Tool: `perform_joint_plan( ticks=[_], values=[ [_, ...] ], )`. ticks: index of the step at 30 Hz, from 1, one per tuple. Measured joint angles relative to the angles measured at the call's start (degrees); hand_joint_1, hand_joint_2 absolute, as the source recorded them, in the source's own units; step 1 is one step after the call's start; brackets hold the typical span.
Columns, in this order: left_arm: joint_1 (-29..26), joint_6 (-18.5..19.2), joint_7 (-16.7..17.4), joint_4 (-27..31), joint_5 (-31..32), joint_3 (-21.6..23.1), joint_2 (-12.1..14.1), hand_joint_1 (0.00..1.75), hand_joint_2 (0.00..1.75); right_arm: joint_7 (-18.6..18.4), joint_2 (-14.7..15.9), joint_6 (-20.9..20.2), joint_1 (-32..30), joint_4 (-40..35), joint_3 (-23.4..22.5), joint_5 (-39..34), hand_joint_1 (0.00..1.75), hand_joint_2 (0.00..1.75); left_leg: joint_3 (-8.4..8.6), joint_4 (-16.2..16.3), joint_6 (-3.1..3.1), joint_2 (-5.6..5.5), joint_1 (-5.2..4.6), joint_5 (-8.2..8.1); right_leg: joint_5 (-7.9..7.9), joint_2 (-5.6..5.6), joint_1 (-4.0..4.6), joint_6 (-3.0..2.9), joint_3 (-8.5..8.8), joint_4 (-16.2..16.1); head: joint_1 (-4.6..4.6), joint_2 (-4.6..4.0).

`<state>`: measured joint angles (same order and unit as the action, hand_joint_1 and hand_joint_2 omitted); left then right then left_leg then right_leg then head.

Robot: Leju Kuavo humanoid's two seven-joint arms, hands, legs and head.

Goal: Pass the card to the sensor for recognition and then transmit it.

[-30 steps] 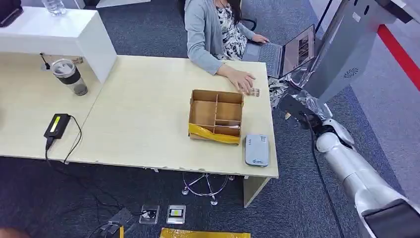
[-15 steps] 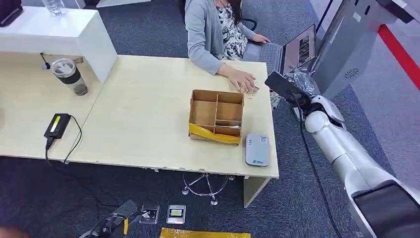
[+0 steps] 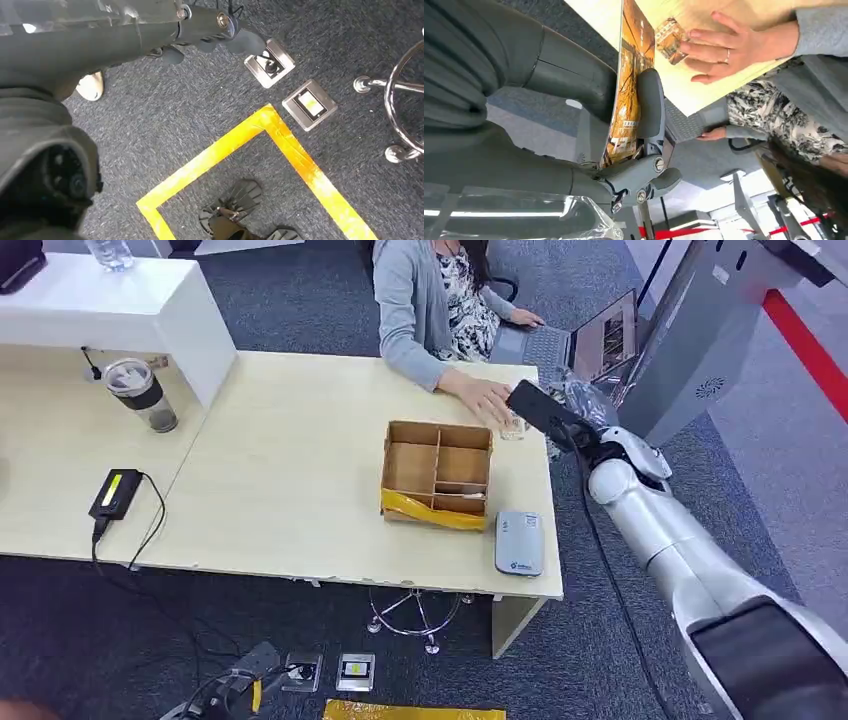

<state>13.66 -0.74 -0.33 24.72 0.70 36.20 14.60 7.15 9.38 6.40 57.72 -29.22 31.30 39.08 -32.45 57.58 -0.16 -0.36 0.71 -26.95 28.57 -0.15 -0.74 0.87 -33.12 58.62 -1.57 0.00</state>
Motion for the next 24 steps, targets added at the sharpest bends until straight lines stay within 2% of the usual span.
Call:
perform_joint_plan(
  ticks=[8,16,19,22,24],
  values=[
    [0.0,-0.2,-0.3,0.0,-0.4,-0.2,0.0,0.00,0.00,0.1,-0.6,0.2,-0.8,0.0,0.4,0.6,1.75,1.75,-0.01,0.0,0.00,0.00,0.01,0.00,0.00,0.03,0.00,0.00,0.00,0.0,-0.02,0.00],
    [0.1,0.2,-3.6,1.1,-0.7,-1.6,-0.4,0.00,0.00,0.7,-0.7,-0.5,-1.2,0.0,0.4,1.6,1.75,1.75,0.00,0.0,0.00,0.00,-0.01,0.00,0.00,0.02,-0.01,0.00,-0.03,0.0,0.00,0.00],
    [1.8,-3.6,0.1,2.0,0.5,-1.6,-5.9,0.00,0.00,0.6,-2.1,-0.5,-1.1,0.3,0.5,1.8,1.75,1.75,-0.01,0.0,0.07,-0.13,-0.14,0.05,-0.02,-0.15,-0.14,0.02,0.00,0.0,0.11,0.00],
    [2.9,-3.2,0.8,2.4,-2.0,-1.4,-10.3,0.00,0.00,0.7,-2.9,-0.5,-1.1,0.5,0.7,1.5,1.75,1.75,-0.04,0.0,0.08,-0.05,-0.13,0.04,-0.07,-0.06,-0.14,0.07,0.03,0.0,-0.02,0.00],
    [3.0,-2.5,0.5,2.7,-3.5,-1.3,-11.5,0.00,0.00,0.7,-3.0,-0.5,-1.1,0.5,0.9,1.3,1.75,1.75,0.01,0.0,0.08,0.15,-0.12,0.03,-0.08,0.13,-0.13,0.07,-0.02,-0.1,-0.02,0.00]
  ],
)
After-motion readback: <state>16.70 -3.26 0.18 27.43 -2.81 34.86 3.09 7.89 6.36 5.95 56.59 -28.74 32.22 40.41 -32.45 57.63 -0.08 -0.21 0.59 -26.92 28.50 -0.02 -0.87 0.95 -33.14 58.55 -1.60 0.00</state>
